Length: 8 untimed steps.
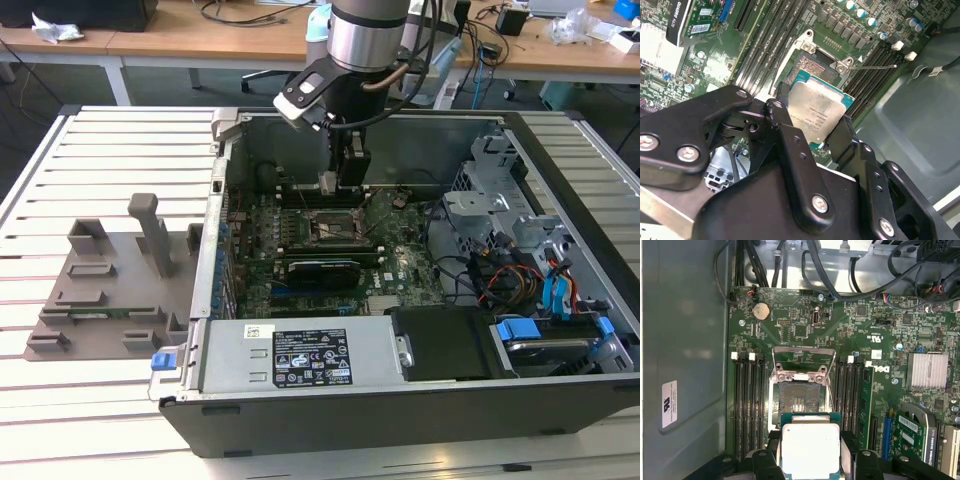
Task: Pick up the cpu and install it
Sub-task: 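Place the cpu into insertion slot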
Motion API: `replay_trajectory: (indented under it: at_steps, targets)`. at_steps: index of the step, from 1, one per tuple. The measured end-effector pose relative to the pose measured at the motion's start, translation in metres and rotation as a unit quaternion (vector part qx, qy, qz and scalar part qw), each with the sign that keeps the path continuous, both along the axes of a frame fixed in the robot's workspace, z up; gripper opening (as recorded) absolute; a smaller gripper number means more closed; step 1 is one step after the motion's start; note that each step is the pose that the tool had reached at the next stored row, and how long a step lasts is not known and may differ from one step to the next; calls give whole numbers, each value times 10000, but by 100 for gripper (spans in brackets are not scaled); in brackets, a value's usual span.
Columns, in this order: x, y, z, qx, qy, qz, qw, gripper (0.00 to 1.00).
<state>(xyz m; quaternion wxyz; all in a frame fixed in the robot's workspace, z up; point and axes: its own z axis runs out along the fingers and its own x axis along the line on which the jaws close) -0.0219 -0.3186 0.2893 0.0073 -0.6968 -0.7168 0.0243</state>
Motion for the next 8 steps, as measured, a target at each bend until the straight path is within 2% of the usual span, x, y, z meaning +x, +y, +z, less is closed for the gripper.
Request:
replay_trajectory:
  at_steps: [8]
  targets:
    - [0, 0, -11, 1, 0, -1, 10000, 55]
